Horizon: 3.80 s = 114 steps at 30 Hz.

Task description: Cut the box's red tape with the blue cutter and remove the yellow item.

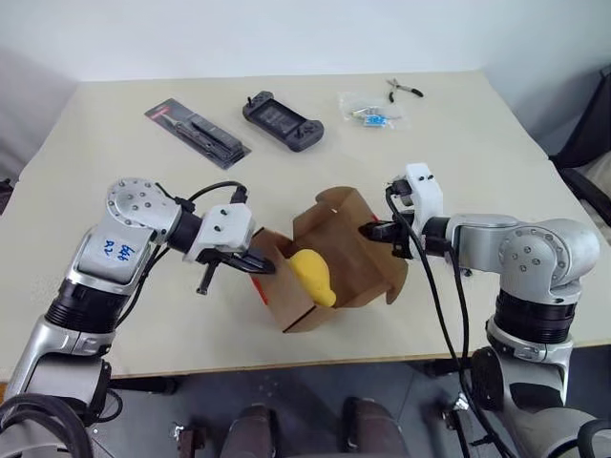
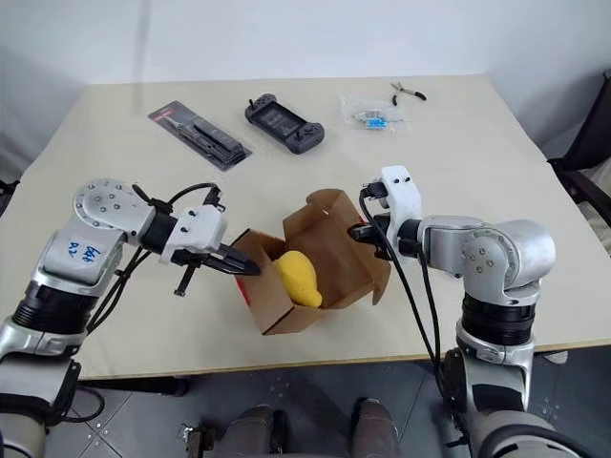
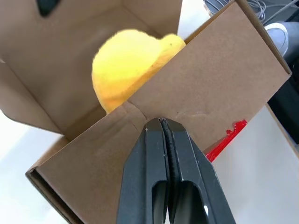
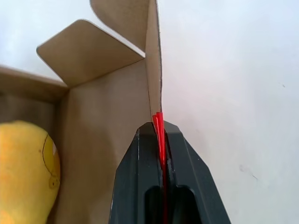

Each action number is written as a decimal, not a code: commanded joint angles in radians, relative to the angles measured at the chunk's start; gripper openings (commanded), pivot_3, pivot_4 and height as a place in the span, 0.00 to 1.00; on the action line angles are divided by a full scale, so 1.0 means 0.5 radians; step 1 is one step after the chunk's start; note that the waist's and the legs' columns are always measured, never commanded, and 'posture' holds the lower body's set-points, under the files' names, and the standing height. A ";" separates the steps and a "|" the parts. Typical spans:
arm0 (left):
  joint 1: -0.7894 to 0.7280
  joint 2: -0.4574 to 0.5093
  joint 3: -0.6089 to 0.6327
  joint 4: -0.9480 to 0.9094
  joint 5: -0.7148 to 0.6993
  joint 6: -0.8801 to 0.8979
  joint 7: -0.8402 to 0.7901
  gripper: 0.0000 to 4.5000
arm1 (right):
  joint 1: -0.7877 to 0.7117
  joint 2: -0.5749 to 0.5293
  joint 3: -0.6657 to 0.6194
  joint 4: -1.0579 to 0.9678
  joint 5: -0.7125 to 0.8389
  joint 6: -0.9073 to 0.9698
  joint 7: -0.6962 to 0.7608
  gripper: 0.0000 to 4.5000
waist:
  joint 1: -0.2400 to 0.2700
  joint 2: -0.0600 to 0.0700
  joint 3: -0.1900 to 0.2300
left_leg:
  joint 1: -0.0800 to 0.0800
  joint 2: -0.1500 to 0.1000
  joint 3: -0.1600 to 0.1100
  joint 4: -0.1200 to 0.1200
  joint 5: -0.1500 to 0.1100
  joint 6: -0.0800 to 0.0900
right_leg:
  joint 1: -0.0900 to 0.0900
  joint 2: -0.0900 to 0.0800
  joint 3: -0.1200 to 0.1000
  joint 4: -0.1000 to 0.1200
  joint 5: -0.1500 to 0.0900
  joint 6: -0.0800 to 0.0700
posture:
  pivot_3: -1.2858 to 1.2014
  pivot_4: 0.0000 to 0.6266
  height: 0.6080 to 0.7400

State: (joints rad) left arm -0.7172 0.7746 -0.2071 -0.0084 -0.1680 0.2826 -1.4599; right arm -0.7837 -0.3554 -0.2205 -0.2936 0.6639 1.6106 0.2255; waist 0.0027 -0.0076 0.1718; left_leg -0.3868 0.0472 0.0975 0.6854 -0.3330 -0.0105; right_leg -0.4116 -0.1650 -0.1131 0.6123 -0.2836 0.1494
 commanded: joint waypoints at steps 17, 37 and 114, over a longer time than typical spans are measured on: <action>0.185 -0.103 -0.219 0.167 0.218 -0.070 0.190 0.01 | 0.077 0.045 -0.315 0.013 0.807 0.008 -0.730 0.00 | 0.031 -0.001 0.003 | -0.009 0.000 0.001 0.001 0.000 0.000 | -0.009 0.000 0.000 0.000 0.000 -0.001 | 0.52 0.24 1.00; -0.065 -0.312 -0.234 0.736 0.311 -0.376 0.253 0.01 | 0.214 -0.187 0.083 0.079 0.856 0.008 -0.718 0.00 | 0.033 -0.001 0.002 | -0.006 0.000 0.002 0.001 0.000 0.001 | -0.006 0.000 0.000 -0.001 0.000 -0.001 | 0.52 0.24 1.00; -0.865 -0.713 0.397 1.201 -0.254 -0.179 0.251 0.01 | 1.162 -1.202 -0.359 -0.678 0.244 -1.813 1.209 1.00 | 0.044 -0.012 0.009 | -0.010 -0.001 0.000 0.011 -0.002 0.004 | 0.000 0.000 -0.004 -0.013 0.002 0.003 | 0.52 0.24 1.00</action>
State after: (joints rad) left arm -1.1123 0.3959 -0.0581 0.6354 -0.2642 0.1807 -1.3743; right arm -0.1877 -0.9554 -0.3599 -0.6263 0.7694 0.7300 0.8131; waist 0.0248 -0.0137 0.1761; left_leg -0.3916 0.0467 0.0976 0.6910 -0.3342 -0.0086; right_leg -0.4115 -0.1650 -0.1150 0.6062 -0.2827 0.1509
